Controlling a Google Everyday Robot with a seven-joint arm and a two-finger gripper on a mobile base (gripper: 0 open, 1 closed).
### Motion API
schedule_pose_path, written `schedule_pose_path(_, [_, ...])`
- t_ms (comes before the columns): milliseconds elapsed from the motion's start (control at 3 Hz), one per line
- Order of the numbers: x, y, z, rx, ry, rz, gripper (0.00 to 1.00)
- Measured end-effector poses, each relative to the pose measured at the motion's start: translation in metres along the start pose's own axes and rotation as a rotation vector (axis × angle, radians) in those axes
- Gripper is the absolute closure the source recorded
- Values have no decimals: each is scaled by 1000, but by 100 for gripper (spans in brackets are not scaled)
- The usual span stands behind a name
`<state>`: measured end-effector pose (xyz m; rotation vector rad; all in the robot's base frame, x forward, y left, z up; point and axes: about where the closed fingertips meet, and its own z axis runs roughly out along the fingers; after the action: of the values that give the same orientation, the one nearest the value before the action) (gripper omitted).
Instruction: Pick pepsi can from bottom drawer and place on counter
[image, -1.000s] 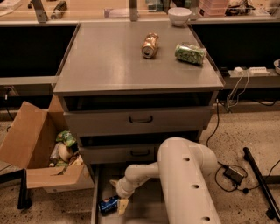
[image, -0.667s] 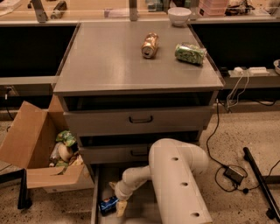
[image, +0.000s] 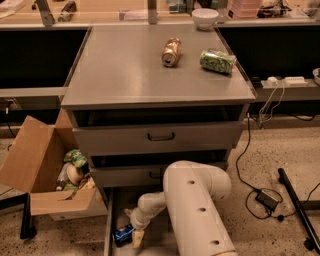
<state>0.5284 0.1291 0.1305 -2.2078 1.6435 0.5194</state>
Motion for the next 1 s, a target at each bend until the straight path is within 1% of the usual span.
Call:
schedule_pose_path(333, [5, 1, 9, -8, -13, 14, 22])
schedule_pose_path(667, [8, 0, 17, -18, -61, 14, 45])
schedule_pose_path(1000, [4, -1, 16, -22, -86, -1, 78])
